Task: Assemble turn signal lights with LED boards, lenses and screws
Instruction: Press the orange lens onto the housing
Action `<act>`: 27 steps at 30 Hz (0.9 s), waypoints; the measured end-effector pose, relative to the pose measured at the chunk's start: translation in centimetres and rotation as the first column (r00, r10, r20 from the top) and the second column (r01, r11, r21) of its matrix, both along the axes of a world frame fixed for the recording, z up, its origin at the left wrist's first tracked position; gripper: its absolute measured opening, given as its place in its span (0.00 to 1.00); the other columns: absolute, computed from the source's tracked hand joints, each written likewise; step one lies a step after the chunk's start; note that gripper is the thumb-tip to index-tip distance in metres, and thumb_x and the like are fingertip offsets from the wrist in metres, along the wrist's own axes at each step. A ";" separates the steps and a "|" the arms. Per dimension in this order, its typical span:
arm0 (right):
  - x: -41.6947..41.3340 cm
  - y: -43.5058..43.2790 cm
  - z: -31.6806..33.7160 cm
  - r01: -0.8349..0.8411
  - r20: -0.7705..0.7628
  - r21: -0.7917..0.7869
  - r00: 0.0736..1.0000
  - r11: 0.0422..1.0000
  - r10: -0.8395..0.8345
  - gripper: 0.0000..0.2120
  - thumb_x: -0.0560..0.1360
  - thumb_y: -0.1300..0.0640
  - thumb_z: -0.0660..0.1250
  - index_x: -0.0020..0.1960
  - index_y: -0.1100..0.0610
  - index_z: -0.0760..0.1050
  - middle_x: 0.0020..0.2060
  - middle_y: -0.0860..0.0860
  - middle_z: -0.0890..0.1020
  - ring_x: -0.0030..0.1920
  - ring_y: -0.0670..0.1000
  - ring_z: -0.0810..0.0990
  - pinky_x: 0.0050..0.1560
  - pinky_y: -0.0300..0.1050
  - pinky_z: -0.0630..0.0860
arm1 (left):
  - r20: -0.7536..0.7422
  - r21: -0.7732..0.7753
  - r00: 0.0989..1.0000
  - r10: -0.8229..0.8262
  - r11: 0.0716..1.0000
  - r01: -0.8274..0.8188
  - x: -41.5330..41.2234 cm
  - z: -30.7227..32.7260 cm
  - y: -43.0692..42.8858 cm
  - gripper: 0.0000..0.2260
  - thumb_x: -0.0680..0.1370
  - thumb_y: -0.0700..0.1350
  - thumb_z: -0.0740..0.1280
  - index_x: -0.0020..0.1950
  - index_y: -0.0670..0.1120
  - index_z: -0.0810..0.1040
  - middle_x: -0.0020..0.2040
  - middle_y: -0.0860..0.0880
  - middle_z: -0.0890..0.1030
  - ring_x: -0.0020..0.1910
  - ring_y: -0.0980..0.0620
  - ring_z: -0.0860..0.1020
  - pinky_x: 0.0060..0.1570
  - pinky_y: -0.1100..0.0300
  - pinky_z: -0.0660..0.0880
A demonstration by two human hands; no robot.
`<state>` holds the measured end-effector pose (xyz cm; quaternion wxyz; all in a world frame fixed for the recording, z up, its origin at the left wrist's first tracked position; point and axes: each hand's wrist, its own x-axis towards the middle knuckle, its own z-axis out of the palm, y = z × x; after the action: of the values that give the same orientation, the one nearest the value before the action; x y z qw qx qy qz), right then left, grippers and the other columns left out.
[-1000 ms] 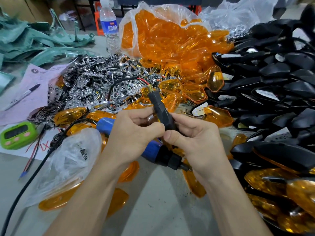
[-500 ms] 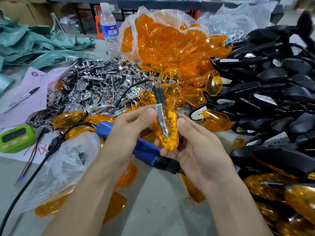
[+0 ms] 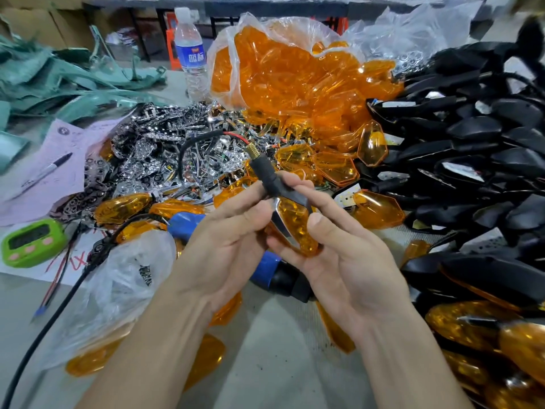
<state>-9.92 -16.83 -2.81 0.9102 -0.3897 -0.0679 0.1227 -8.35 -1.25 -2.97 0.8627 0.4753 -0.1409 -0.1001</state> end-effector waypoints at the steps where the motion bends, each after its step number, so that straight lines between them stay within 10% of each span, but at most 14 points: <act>1: 0.0 0.0 0.0 0.004 0.002 0.011 1.000 1.000 -0.004 0.19 0.76 0.64 0.66 0.66 0.63 0.78 0.67 0.54 0.82 0.59 0.59 0.86 0.52 0.54 0.84 | 0.029 0.009 1.000 -0.003 1.000 0.003 0.0 0.1 0.0 0.22 0.76 0.45 0.67 0.69 0.39 0.76 0.70 0.37 0.78 0.68 0.41 0.77 0.68 0.45 0.75; 7: 0.1 0.7 -0.5 0.093 -0.075 -0.032 0.993 0.995 -0.095 0.16 0.74 0.59 0.68 0.60 0.59 0.85 0.62 0.59 0.84 0.51 0.56 0.87 0.45 0.49 0.84 | -0.016 0.086 0.995 0.102 0.991 -0.100 0.2 -0.1 -0.6 0.18 0.78 0.45 0.65 0.67 0.41 0.79 0.61 0.39 0.83 0.54 0.45 0.83 0.50 0.53 0.82; 12: 0.7 0.2 -0.6 0.276 0.200 -0.389 0.957 0.879 -0.212 0.18 0.75 0.59 0.72 0.64 0.48 0.82 0.46 0.47 0.84 0.40 0.47 0.78 0.38 0.43 0.78 | 0.082 0.251 0.959 0.270 0.926 -0.282 0.5 -0.4 -0.8 0.14 0.79 0.45 0.69 0.64 0.45 0.83 0.55 0.42 0.85 0.49 0.44 0.83 0.44 0.50 0.82; 15: 0.8 -0.5 -0.7 0.531 0.366 -0.591 0.848 0.608 -0.385 0.23 0.67 0.56 0.79 0.59 0.41 0.81 0.50 0.41 0.85 0.50 0.44 0.84 0.52 0.47 0.82 | 0.344 0.489 0.744 0.573 0.567 -0.663 0.1 -0.6 -0.3 0.02 0.74 0.51 0.76 0.46 0.55 0.86 0.41 0.54 0.87 0.39 0.52 0.85 0.44 0.49 0.85; 19: 1.0 -0.8 -0.4 0.605 0.430 -0.519 0.795 0.604 -0.427 0.25 0.62 0.61 0.83 0.54 0.44 0.81 0.49 0.43 0.86 0.52 0.47 0.85 0.47 0.45 0.85 | 0.691 0.437 0.508 0.514 0.262 -0.860 -0.4 0.6 0.2 0.07 0.72 0.56 0.74 0.49 0.62 0.82 0.48 0.60 0.82 0.50 0.57 0.82 0.51 0.62 0.79; 24: 1.9 -1.5 0.7 0.410 0.355 -0.391 0.893 0.824 -0.276 0.28 0.62 0.70 0.76 0.57 0.47 0.83 0.52 0.54 0.85 0.53 0.57 0.85 0.47 0.49 0.82 | 0.664 0.646 0.740 0.107 0.415 -0.640 0.2 2.9 0.6 0.18 0.77 0.51 0.71 0.67 0.61 0.81 0.64 0.65 0.80 0.67 0.65 0.75 0.64 0.72 0.68; 27: 2.4 -1.8 1.6 0.267 0.373 -0.322 0.917 0.908 -0.138 0.27 0.65 0.72 0.73 0.60 0.51 0.82 0.52 0.55 0.85 0.54 0.56 0.83 0.54 0.48 0.81 | 0.503 0.763 0.851 -0.150 0.540 -0.355 1.1 4.5 1.1 0.21 0.81 0.52 0.69 0.75 0.60 0.74 0.68 0.64 0.79 0.69 0.63 0.75 0.69 0.60 0.72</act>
<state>-7.56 -18.59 -1.18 0.8034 -0.5727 -0.1595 -0.0330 -7.29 -0.20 1.58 0.4639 0.8432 -0.2702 0.0284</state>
